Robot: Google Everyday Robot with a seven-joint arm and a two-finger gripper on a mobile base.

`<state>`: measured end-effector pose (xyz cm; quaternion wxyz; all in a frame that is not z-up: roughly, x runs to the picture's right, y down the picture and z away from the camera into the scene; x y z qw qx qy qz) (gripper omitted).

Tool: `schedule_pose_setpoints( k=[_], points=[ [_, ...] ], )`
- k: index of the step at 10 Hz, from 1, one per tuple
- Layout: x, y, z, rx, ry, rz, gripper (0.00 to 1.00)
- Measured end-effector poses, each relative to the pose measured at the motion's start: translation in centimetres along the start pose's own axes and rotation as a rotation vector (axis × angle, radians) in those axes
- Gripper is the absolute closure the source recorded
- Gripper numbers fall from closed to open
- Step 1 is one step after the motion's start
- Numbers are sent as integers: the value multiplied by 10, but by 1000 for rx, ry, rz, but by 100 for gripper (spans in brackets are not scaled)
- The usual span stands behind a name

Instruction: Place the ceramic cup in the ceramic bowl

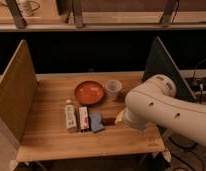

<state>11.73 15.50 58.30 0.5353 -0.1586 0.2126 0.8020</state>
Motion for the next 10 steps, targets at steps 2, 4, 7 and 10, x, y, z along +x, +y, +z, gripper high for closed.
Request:
schedule_pose_setpoints(
  k=[2,4,7,10],
  points=[
    [-7,1,-1,-1,-27,-34,35],
    [-38,12,-4,-24,-92,-161,35],
    [-118,32,-25,-63,-208,-308,35],
    [-131,31,-28,-61,-225,-323,35]
  ],
)
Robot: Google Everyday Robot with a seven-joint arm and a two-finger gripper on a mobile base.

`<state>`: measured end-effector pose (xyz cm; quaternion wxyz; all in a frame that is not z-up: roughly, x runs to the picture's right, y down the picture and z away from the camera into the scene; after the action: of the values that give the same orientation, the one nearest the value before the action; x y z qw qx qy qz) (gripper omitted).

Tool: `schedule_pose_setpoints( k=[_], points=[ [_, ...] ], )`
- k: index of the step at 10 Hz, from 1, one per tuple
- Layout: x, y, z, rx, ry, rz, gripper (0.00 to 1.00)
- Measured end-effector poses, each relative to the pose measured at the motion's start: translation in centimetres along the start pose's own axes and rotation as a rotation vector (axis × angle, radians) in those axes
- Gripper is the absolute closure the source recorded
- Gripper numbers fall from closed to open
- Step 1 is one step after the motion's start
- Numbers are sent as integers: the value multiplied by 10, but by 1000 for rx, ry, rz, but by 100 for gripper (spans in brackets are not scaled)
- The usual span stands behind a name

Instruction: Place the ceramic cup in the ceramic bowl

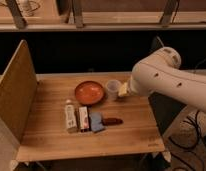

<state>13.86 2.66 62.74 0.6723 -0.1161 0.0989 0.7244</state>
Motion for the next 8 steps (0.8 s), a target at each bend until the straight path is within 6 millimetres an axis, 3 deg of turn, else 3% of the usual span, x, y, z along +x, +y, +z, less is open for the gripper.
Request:
schedule_pose_setpoints(
  k=[2,5,6,8],
  points=[
    [-3,-7,8,22,4,-2,35],
    [-44,-8,54,45,-10,-45,35],
    [-62,-7,80,39,-14,-57,35],
    [-72,-7,107,30,-5,-53,35]
  ],
)
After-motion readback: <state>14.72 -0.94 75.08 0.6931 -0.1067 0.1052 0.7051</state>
